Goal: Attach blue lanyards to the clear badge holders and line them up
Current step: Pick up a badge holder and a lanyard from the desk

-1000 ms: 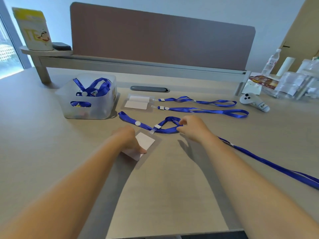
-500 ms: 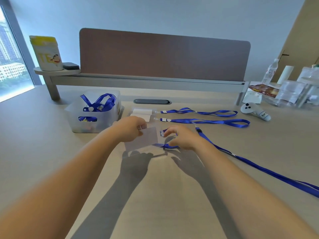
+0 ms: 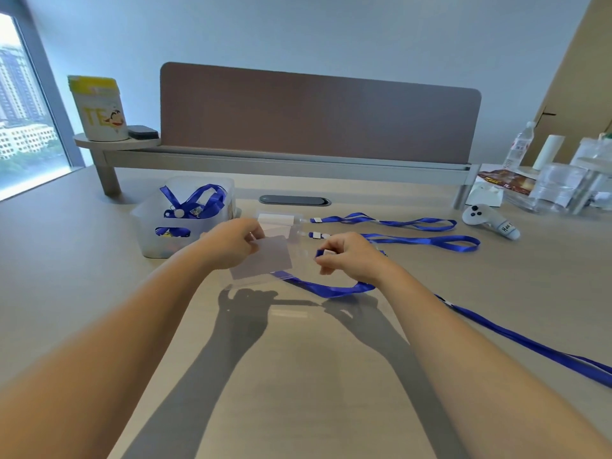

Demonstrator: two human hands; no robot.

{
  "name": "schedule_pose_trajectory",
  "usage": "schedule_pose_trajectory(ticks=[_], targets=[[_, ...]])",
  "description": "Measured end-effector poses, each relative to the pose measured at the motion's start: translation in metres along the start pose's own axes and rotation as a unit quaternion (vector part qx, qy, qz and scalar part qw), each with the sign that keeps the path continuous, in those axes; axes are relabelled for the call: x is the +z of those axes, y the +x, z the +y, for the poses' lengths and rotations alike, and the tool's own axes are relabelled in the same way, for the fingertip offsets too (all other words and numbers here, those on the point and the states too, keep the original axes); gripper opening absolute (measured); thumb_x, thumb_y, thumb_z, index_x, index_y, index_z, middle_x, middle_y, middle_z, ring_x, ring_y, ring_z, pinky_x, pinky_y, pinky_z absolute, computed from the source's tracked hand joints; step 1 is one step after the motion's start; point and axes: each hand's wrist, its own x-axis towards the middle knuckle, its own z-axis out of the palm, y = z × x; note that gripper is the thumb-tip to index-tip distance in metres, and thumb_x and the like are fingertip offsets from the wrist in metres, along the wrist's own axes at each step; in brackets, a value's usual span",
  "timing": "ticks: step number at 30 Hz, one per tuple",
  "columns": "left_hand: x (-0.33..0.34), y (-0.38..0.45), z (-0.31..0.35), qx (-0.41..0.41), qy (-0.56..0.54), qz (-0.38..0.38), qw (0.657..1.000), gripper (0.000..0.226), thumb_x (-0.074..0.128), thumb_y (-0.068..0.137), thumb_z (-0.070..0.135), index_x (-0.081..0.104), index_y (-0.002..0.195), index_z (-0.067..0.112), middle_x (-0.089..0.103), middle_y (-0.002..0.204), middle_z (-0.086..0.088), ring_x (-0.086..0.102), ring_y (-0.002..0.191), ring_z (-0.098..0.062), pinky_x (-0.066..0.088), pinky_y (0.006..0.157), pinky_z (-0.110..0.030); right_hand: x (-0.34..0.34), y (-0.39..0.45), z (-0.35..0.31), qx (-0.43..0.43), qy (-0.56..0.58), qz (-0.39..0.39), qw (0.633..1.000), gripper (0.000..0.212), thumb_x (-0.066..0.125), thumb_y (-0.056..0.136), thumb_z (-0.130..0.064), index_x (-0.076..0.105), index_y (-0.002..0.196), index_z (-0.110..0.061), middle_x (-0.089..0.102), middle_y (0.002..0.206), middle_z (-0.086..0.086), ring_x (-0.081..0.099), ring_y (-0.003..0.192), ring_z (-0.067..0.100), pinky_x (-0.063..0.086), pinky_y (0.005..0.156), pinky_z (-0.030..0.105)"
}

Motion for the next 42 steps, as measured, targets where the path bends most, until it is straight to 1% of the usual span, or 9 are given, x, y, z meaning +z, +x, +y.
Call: schedule_pose_trajectory(ticks=[3, 10, 14, 18, 24, 31, 35, 39, 42], targets=[[0.007, 0.001, -0.002, -0.026, -0.05, 0.026, 0.998, 0.026, 0.047, 0.091, 0.018, 0.052, 0.115, 0.009, 0.057, 0.123, -0.014, 0.054, 0.102, -0.026, 0.048, 0.09, -0.035, 0.001, 0.0, -0.004, -0.015, 0.027, 0.026, 0.999, 0.015, 0.052, 0.091, -0.013, 0.062, 0.1, -0.007, 0.057, 0.069, -0.005, 0.051, 0.064, 0.005, 0.042, 0.061, 0.016], [0.014, -0.008, 0.014, 0.058, -0.184, 0.016, 0.981, 0.03, 0.051, 0.088, 0.029, 0.058, 0.108, 0.008, 0.057, 0.097, -0.003, 0.052, 0.092, -0.019, 0.043, 0.077, -0.03, 0.002, 0.003, -0.008, -0.081, -0.057, 0.169, 0.981, 0.018, 0.047, 0.092, -0.009, 0.061, 0.101, -0.004, 0.057, 0.081, 0.002, 0.052, 0.053, 0.007, 0.04, 0.054, 0.018], [0.012, -0.009, 0.027, 0.087, -0.225, 0.05, 0.969, 0.031, 0.05, 0.089, 0.025, 0.06, 0.111, 0.006, 0.058, 0.093, 0.002, 0.054, 0.086, -0.013, 0.042, 0.077, -0.024, 0.002, 0.003, -0.013, -0.107, -0.047, 0.202, 0.972, 0.022, 0.047, 0.092, -0.006, 0.062, 0.108, -0.002, 0.06, 0.093, 0.006, 0.051, 0.079, 0.014, 0.035, 0.058, 0.01], [0.022, -0.009, 0.034, 0.114, -0.157, 0.035, 0.98, 0.034, 0.058, 0.085, 0.023, 0.059, 0.115, 0.009, 0.065, 0.11, -0.005, 0.054, 0.089, -0.01, 0.041, 0.082, -0.022, 0.004, 0.002, -0.017, -0.104, -0.038, 0.181, 0.977, 0.027, 0.043, 0.094, -0.008, 0.06, 0.115, -0.001, 0.064, 0.11, 0.014, 0.051, 0.089, 0.014, 0.038, 0.067, 0.018], [0.028, -0.008, 0.037, 0.098, -0.148, 0.049, 0.983, 0.034, 0.055, 0.086, 0.026, 0.06, 0.115, 0.01, 0.065, 0.117, -0.01, 0.053, 0.09, -0.011, 0.042, 0.084, -0.026, 0.002, 0.002, -0.018, -0.038, -0.052, 0.138, 0.988, 0.015, 0.039, 0.096, -0.015, 0.051, 0.088, -0.01, 0.044, 0.066, -0.001, 0.037, 0.057, 0.008, 0.028, 0.05, 0.02], [0.031, -0.008, 0.037, 0.072, -0.146, 0.028, 0.986, 0.048, 0.059, 0.081, 0.037, 0.055, 0.122, 0.012, 0.059, 0.127, -0.01, 0.055, 0.113, -0.023, 0.045, 0.095, -0.037, -0.004, 0.0, -0.023, 0.066, 0.138, 0.054, 0.987, 0.03, 0.035, 0.093, -0.019, 0.04, 0.063, -0.015, 0.032, 0.061, 0.002, 0.03, 0.054, 0.014, 0.03, 0.051, 0.024], [0.033, -0.008, 0.038, 0.071, -0.13, 0.052, 0.988, 0.049, 0.059, 0.081, 0.037, 0.053, 0.123, 0.013, 0.057, 0.13, -0.008, 0.054, 0.114, -0.022, 0.045, 0.095, -0.037, -0.005, -0.001, -0.023, 0.067, 0.216, 0.04, 0.973, 0.03, 0.038, 0.094, -0.014, 0.045, 0.065, -0.009, 0.043, 0.059, 0.005, 0.042, 0.051, 0.015, 0.041, 0.046, 0.022], [0.027, -0.011, 0.039, 0.098, -0.142, 0.151, 0.973, 0.037, 0.058, 0.084, 0.028, 0.057, 0.116, 0.009, 0.064, 0.118, -0.009, 0.055, 0.095, -0.014, 0.043, 0.08, -0.025, -0.008, -0.003, -0.024, 0.05, 0.337, 0.05, 0.939, 0.019, 0.046, 0.091, -0.003, 0.056, 0.075, -0.002, 0.061, 0.055, 0.006, 0.06, 0.042, 0.009, 0.054, 0.045, 0.017], [0.022, -0.012, 0.041, 0.122, -0.131, 0.207, 0.962, 0.029, 0.055, 0.087, 0.02, 0.059, 0.112, 0.006, 0.065, 0.115, -0.011, 0.058, 0.096, -0.018, 0.041, 0.08, -0.022, -0.01, -0.005, -0.026, 0.041, 0.391, 0.04, 0.918, 0.016, 0.05, 0.089, 0.002, 0.059, 0.076, 0.0, 0.068, 0.058, 0.007, 0.066, 0.044, 0.01, 0.058, 0.05, 0.018]])
